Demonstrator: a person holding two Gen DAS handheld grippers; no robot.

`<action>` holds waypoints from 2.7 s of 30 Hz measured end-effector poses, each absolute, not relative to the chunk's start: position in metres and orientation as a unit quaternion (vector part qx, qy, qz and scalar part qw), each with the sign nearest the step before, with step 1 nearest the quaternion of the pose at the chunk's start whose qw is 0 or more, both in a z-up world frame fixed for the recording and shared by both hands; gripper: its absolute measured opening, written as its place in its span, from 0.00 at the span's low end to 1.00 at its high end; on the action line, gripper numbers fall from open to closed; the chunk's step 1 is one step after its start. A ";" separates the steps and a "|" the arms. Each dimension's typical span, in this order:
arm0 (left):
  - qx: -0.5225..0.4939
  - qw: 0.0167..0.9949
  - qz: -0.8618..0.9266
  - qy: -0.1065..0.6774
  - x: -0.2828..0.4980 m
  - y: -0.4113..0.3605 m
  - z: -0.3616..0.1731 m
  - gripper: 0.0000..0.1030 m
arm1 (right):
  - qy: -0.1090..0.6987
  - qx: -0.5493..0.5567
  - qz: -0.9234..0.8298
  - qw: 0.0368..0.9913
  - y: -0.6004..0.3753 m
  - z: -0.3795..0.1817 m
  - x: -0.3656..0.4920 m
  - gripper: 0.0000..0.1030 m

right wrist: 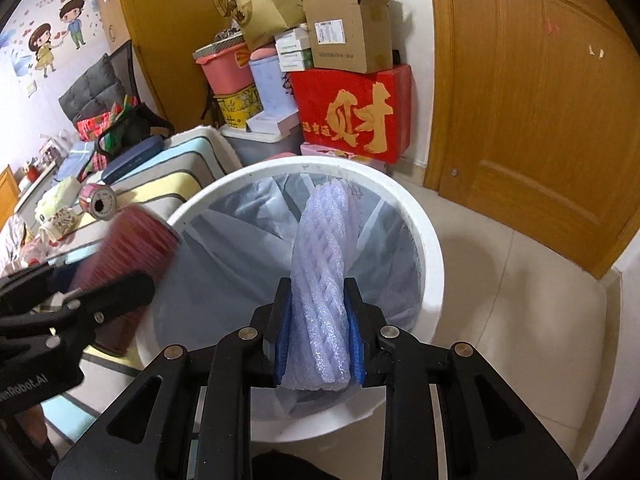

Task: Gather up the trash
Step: 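Carry can and foam net to the wastebasket and open both tools over it, then move both tools back over the table toward the yogurt cup and bottle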

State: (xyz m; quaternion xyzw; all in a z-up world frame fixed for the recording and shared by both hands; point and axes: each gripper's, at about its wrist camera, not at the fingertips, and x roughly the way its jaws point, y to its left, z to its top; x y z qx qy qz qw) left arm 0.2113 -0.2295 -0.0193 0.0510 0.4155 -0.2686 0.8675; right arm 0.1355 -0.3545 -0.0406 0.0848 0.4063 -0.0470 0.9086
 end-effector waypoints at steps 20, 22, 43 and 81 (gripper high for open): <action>0.031 0.891 -0.243 0.383 0.190 -0.189 0.009 0.63 | 0.370 0.080 -0.052 0.924 -0.340 -0.017 0.126 0.60; 0.026 0.893 -0.241 0.380 0.186 -0.181 0.014 0.63 | 0.367 0.079 -0.048 0.926 -0.335 -0.015 0.124 0.60; 0.000 0.924 -0.161 0.347 0.146 -0.082 0.036 0.63 | 0.316 0.064 0.016 0.946 -0.268 0.010 0.112 0.60; -0.049 0.919 -0.048 0.389 0.161 0.074 -0.018 0.68 | 0.346 0.014 0.144 0.927 -0.139 -0.008 0.157 0.60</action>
